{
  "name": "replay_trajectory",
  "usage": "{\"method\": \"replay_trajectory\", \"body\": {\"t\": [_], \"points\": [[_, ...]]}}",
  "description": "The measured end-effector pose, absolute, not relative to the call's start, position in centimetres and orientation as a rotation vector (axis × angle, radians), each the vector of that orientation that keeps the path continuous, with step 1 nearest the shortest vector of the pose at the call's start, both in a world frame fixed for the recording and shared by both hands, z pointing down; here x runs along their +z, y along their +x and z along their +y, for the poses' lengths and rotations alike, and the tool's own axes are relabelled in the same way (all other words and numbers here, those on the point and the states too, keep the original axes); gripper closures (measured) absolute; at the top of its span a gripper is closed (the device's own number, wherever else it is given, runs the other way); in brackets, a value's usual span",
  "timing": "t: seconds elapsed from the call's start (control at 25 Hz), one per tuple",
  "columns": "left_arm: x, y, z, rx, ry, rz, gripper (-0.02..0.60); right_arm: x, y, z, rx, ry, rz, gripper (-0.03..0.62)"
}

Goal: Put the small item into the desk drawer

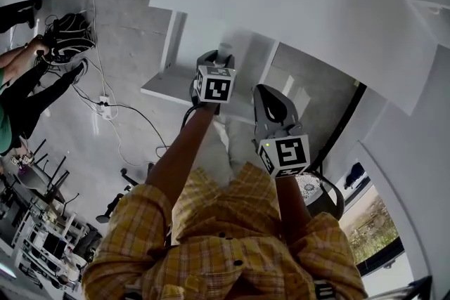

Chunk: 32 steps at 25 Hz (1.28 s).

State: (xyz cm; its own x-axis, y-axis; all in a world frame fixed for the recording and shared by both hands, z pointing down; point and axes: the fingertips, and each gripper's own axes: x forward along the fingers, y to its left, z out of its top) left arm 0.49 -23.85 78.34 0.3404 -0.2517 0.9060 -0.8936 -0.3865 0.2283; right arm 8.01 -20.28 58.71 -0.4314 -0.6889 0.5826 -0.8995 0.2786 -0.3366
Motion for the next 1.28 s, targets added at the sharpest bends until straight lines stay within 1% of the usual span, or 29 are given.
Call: {"method": "replay_trajectory", "body": {"t": [0.52,1.28], "points": [[83.6,0.8,-23.2,1.157,1.736,-0.935,0.402,60.7,8.8,-19.6,0.967,1.448,-2.199,0.594],[87.1,0.8,-22.7,1.183,1.676,-0.937,0.403,61.9,9.7,-18.6,0.988,1.456,-2.175,0.594]]}}
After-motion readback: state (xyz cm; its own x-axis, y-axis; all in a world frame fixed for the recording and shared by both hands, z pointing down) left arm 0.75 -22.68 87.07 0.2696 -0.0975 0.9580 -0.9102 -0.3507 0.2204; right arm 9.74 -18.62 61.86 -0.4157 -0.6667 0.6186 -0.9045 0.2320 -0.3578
